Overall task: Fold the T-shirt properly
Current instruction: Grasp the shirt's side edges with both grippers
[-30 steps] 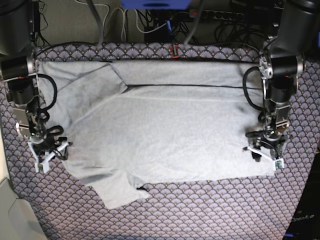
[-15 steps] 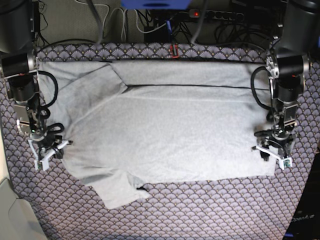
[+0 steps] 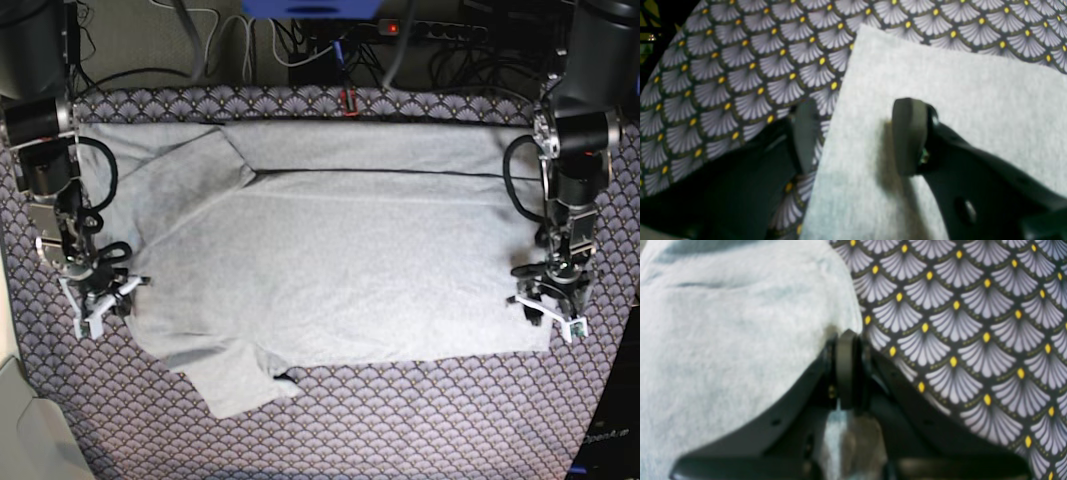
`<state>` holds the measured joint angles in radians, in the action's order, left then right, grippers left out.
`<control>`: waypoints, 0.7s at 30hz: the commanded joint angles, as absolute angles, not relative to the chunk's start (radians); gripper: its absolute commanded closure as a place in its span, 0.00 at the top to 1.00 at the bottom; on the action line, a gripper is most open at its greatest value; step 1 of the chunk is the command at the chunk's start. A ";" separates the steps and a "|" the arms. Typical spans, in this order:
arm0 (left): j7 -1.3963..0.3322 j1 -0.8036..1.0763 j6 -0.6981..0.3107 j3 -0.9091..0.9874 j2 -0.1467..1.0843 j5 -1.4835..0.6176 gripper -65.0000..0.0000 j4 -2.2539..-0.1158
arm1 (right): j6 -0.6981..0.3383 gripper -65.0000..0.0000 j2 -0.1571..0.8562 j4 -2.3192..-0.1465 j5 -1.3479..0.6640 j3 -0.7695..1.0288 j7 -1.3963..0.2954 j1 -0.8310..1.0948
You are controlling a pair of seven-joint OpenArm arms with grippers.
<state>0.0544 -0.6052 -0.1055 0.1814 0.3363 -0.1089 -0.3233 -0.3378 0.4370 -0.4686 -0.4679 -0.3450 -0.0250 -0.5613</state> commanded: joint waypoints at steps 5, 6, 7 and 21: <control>0.131 -0.639 -0.102 0.183 0.357 -0.116 0.54 -0.335 | -0.341 0.00 0.446 -0.479 -0.463 -0.343 -0.041 -0.578; 0.131 -0.639 -0.102 0.183 0.357 -0.116 0.54 -0.335 | -0.341 0.00 0.446 -0.479 -0.463 -0.343 -0.041 -0.578; 0.131 -0.639 -0.102 0.183 0.357 -0.116 0.54 -0.334 | -0.341 0.00 0.446 -0.479 -0.463 -0.343 -0.041 -0.578; 0.136 -0.633 -0.102 0.185 0.351 -0.116 0.54 -0.263 | -0.341 0.00 0.446 -0.481 -0.463 -0.343 -0.041 -0.579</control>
<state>0.1146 -0.6064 -0.1051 0.1818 0.3382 -0.1104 -0.2493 -0.3370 0.4370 -0.4713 -0.4679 -0.3450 -0.0288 -0.5613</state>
